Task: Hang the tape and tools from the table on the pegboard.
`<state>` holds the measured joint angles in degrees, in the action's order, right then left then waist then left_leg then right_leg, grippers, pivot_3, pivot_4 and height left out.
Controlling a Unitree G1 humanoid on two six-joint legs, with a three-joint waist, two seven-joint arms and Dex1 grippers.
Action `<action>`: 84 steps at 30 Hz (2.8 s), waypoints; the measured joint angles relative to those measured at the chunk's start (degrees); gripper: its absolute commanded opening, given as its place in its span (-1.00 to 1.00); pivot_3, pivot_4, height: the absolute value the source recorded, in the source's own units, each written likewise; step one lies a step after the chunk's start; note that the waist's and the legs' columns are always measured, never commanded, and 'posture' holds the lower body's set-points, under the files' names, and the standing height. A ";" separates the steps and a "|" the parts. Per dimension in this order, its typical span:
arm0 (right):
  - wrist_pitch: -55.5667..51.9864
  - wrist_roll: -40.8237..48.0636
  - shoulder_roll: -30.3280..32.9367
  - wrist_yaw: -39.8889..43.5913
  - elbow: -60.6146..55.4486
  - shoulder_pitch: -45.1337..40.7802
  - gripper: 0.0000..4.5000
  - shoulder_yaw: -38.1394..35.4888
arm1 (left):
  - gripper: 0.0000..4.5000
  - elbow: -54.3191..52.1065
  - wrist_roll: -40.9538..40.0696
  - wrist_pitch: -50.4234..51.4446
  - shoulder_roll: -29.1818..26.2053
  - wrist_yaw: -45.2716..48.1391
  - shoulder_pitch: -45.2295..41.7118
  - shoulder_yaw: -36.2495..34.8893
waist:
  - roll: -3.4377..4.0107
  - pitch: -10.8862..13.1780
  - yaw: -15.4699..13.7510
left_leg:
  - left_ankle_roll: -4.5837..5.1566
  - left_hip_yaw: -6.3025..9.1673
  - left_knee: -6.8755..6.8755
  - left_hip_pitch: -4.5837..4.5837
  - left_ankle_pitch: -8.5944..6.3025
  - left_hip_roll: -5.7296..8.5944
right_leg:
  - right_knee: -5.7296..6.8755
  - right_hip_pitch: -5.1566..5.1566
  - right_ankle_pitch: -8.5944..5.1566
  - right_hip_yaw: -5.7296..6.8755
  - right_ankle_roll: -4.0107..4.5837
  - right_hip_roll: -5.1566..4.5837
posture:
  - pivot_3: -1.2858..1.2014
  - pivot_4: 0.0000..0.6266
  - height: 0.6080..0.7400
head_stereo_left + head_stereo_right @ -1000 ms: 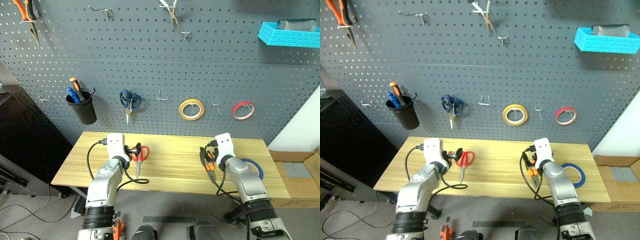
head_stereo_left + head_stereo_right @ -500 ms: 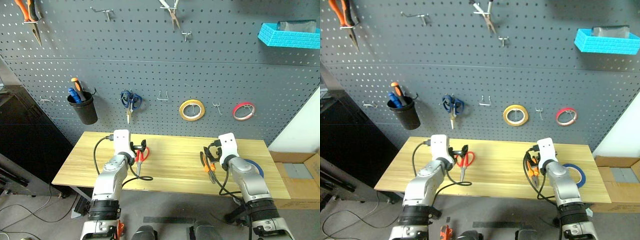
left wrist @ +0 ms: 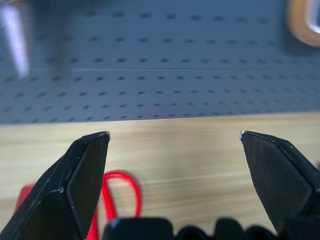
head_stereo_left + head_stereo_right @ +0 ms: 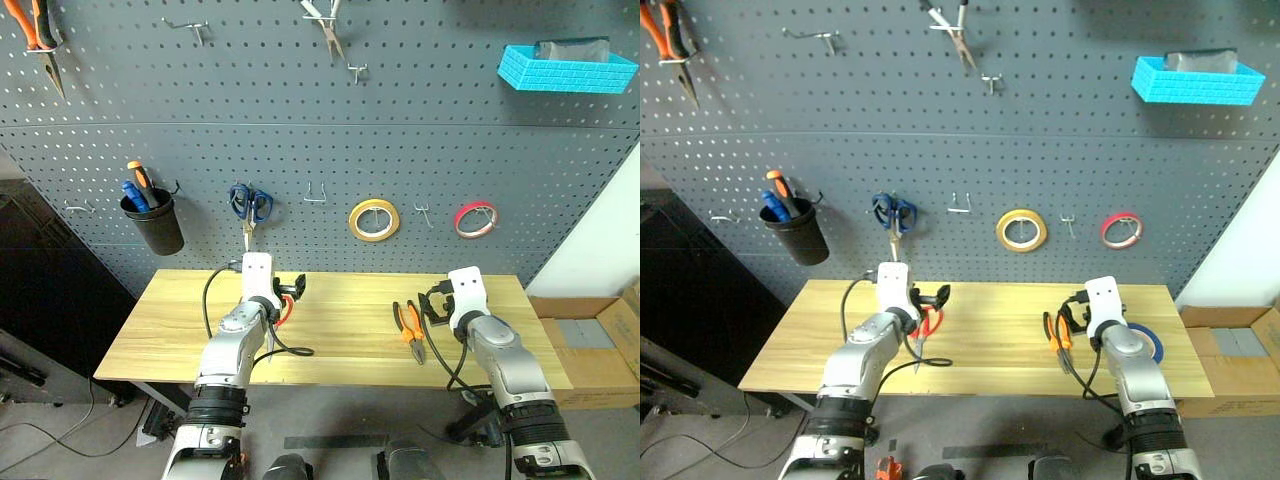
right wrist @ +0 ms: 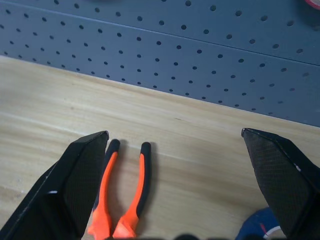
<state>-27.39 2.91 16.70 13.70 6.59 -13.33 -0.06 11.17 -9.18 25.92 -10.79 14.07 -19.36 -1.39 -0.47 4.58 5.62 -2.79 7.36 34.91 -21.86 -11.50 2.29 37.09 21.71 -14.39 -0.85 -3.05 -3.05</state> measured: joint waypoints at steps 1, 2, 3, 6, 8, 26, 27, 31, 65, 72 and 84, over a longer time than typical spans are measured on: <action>-0.11 0.04 1.61 1.68 -0.26 0.36 0.97 0.46 | 1.00 -0.14 -0.12 -0.06 -1.24 2.81 0.01 0.85 | 0.00 0.00 0.10 | 0.00 0.00 0.00 -0.01 0.00 0.01 | -0.01 -0.01 0.00 0.00 0.00 0.00 | -0.09 -0.94 1.00; -0.26 0.06 2.86 2.86 -0.26 0.55 0.97 0.71 | 1.00 -0.26 -0.34 -0.06 -2.02 4.85 0.02 1.32 | 0.00 0.00 0.11 | 0.00 0.00 0.00 -0.01 0.00 0.01 | -0.03 -0.02 0.00 0.00 0.00 0.00 | -0.09 -0.92 1.00; -0.48 0.14 4.63 4.63 -0.26 0.87 0.97 0.88 | 1.00 -0.52 -0.99 -0.05 -3.24 7.91 0.01 2.30 | 0.00 0.01 0.11 | 0.00 0.00 0.00 -0.02 0.00 0.01 | -0.04 -0.02 0.00 0.01 0.00 -0.01 | -0.09 -0.91 1.00; -0.56 0.42 8.82 8.92 0.66 1.17 0.97 0.94 | 1.00 -1.83 -1.96 -0.30 -5.95 16.18 -0.15 5.78 | 0.00 0.01 0.29 | 0.01 -0.03 0.00 0.00 -0.01 0.00 | -0.05 -0.03 -0.01 0.00 0.01 0.00 | -0.09 -0.88 1.00; -0.05 0.46 11.35 11.64 3.48 0.89 0.97 1.06 | 1.00 -2.23 -1.74 -1.61 -7.27 21.99 -0.50 9.47 | 0.00 0.01 0.42 | 0.01 -0.03 0.00 0.03 0.00 -0.01 | -0.04 -0.07 -0.09 0.01 0.14 0.00 | -0.10 -0.83 1.00; 6.20 0.46 13.48 16.32 32.61 -11.26 0.97 0.70 | 1.00 19.93 8.00 -23.06 0.79 35.87 -14.18 23.42 | -0.14 5.09 2.60 | 0.25 -0.30 0.05 -0.17 0.02 -0.02 | -0.06 0.07 0.07 -0.20 -0.15 -0.02 | -0.13 -0.34 1.00; 5.86 0.46 13.22 16.38 32.15 -11.26 0.97 0.77 | 1.00 20.68 8.09 -23.40 1.00 35.86 -14.39 23.43 | -0.13 5.42 2.59 | 0.26 -0.32 0.05 -0.21 0.01 -0.02 | -0.05 0.11 0.08 -0.22 -0.16 -0.02 | -0.13 -0.32 1.00; 5.62 0.34 12.02 16.64 31.59 -11.18 0.97 1.39 | 1.00 21.48 8.59 -24.45 1.44 35.47 -14.96 23.39 | -0.22 6.40 2.50 | 0.28 -0.31 0.05 -0.51 0.00 -0.03 | -0.02 0.39 0.08 -0.22 -0.16 -0.02 | -0.12 -0.28 1.00; 16.36 -7.64 12.79 12.09 38.11 -12.31 -0.83 3.98 | 1.00 17.02 7.61 -22.80 2.99 35.00 -14.27 19.90 | -0.49 7.88 2.23 | 0.30 -0.29 0.12 -0.80 0.02 -0.01 | -0.03 0.63 0.14 -0.21 -0.25 -0.05 | -0.13 -0.49 1.00; 16.48 -11.35 14.24 6.80 -0.78 9.98 -0.83 2.92 | 1.00 -0.49 3.68 -14.25 1.72 32.79 -4.78 16.96 | 0.10 7.32 2.73 | 0.27 -0.42 0.07 -1.00 0.01 -0.04 | 0.07 1.01 0.13 -0.38 -0.27 -0.08 | -0.15 -0.68 1.00; 37.62 -20.74 8.87 -3.65 1.79 -5.03 -0.83 8.22 | 1.00 -19.95 -5.85 1.43 0.77 22.12 -0.70 5.11 | -0.17 4.06 3.43 | 0.41 -0.63 0.24 -0.59 0.48 -0.06 | -0.09 0.46 0.82 -0.39 -0.36 -0.10 | -0.09 -0.96 1.00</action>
<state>10.23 -17.83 25.57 10.05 8.38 -18.36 8.16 -8.78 -15.04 27.35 -10.02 36.18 -20.06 3.72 -0.64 8.63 9.04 -2.38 6.73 35.16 -22.45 -11.03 2.23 37.00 22.16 -13.57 -1.23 -3.40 -3.15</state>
